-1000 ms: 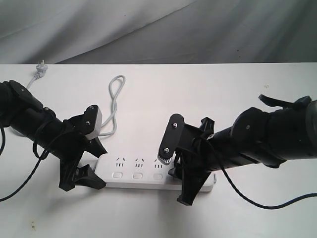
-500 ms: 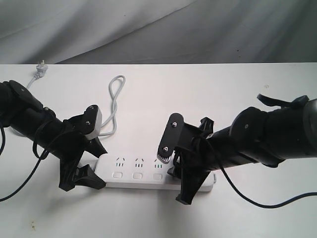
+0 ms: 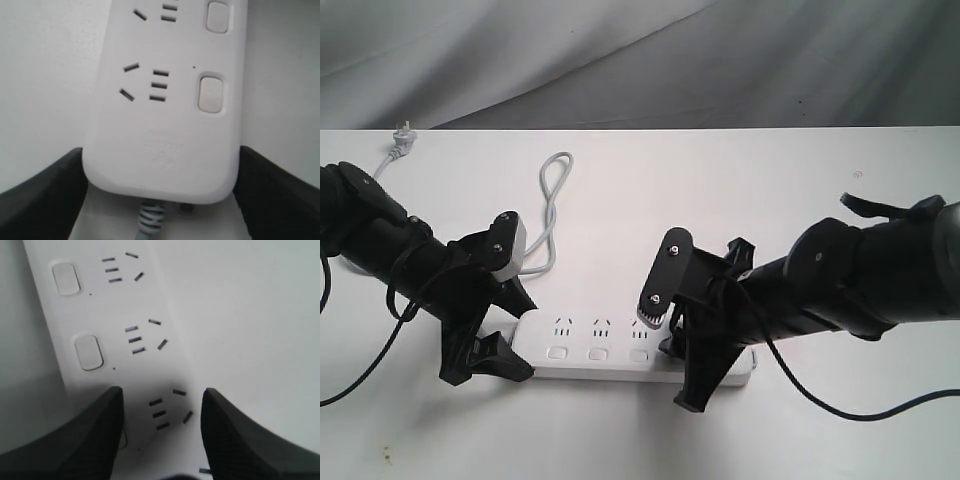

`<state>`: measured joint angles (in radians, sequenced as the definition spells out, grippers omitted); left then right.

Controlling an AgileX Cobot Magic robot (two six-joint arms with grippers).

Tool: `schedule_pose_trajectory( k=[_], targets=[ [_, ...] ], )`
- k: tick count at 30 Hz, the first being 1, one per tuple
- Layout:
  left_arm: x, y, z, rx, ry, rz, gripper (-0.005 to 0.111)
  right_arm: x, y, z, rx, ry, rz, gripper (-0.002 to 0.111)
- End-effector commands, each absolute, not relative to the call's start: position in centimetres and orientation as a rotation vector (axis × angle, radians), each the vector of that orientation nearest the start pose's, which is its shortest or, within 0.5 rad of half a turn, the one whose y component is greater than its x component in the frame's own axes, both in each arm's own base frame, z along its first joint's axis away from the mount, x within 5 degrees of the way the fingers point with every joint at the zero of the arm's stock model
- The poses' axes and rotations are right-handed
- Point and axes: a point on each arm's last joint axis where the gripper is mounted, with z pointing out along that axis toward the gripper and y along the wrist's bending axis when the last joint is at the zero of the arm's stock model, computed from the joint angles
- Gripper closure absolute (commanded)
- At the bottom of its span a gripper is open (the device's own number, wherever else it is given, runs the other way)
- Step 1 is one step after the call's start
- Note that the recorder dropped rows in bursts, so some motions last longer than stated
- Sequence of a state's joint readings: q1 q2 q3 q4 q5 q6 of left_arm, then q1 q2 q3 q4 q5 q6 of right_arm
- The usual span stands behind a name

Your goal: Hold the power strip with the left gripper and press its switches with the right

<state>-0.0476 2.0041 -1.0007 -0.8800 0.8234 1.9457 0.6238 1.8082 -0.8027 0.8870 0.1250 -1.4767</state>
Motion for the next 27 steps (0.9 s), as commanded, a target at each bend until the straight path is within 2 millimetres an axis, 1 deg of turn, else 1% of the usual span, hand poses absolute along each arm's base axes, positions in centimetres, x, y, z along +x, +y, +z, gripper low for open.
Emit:
schedule_pose_trajectory(
  k=[1,5,7,11,13,17,21,27],
  targets=[
    [32.5,-6.7,10.4,1.641,2.117,-0.659,0.057,26.7,20.1,14.0,-1.519,2.013,0.130,0.062],
    [32.5,-6.7,10.4,1.641,2.117,-0.659,0.057,26.8,20.1,16.5,-1.471,1.946,0.116,0.062],
    [32.5,-6.7,10.4,1.641,2.117,-0.659,0.057,26.8,19.7,17.4,-1.448,1.934,0.112,0.062],
    [32.5,-6.7,10.4,1.641,2.117,-0.659,0.057,26.3,18.6,18.3,-1.419,1.933,0.105,0.062],
    [32.5,-6.7,10.4,1.641,2.117,-0.659,0.057,25.9,17.9,18.2,-1.412,1.949,0.103,0.062],
    [32.5,-6.7,10.4,1.641,2.117,-0.659,0.057,25.1,16.8,16.9,-1.388,2.020,0.108,0.062],
    [32.5,-6.7,10.4,1.641,2.117,-0.659,0.057,24.7,16.5,16.2,-1.383,2.053,0.115,0.062],
    [32.5,-6.7,10.4,1.641,2.117,-0.659,0.057,25.0,16.5,14.9,-1.393,2.089,0.104,0.062]
  ],
)
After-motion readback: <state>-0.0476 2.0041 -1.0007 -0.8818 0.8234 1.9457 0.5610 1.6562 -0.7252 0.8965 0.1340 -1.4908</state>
